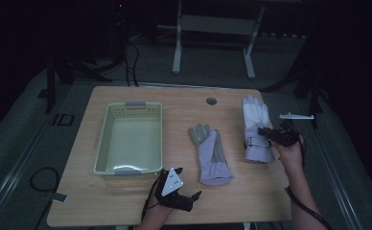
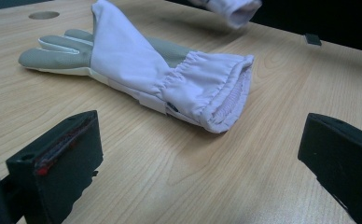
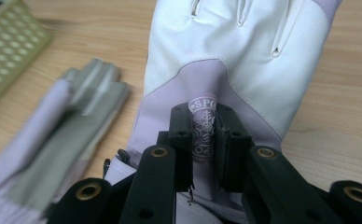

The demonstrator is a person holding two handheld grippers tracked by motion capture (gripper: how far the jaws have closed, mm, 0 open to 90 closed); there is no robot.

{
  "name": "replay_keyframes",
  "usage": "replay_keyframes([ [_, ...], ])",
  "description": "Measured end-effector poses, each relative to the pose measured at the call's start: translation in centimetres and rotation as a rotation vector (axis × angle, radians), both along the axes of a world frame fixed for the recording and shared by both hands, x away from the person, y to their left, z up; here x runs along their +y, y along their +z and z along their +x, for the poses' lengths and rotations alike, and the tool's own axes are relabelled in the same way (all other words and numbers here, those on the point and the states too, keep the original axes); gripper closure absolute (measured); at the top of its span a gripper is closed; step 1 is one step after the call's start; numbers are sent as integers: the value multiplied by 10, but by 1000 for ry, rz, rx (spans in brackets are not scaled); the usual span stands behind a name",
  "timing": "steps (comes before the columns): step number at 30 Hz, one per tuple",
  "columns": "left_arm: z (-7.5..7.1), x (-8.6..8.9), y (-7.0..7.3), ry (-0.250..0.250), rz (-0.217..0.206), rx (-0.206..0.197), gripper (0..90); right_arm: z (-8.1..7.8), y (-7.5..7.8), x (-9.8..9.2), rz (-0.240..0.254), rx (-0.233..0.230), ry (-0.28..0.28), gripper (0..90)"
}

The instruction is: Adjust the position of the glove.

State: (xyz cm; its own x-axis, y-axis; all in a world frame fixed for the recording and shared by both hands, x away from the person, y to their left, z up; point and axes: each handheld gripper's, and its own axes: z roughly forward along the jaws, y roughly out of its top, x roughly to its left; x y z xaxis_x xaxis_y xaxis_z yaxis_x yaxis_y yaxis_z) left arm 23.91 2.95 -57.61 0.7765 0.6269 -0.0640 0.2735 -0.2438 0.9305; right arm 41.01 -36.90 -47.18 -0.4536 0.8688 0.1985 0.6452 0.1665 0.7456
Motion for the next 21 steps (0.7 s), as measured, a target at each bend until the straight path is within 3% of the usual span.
replay_keyframes([
  [6,0,0,0,1,1,0,0,-28,31,-3,2,-35,-3,790],
  [11,-1,0,0,1,4,-3,0,-54,42,-5,-20,-52,-21,790],
  [16,-1,-1,0,0,7,-6,0,-77,39,-9,-17,-39,-50,790],
  [21,-1,-1,0,0,8,-6,0,-91,23,-12,5,-1,-57,789],
])
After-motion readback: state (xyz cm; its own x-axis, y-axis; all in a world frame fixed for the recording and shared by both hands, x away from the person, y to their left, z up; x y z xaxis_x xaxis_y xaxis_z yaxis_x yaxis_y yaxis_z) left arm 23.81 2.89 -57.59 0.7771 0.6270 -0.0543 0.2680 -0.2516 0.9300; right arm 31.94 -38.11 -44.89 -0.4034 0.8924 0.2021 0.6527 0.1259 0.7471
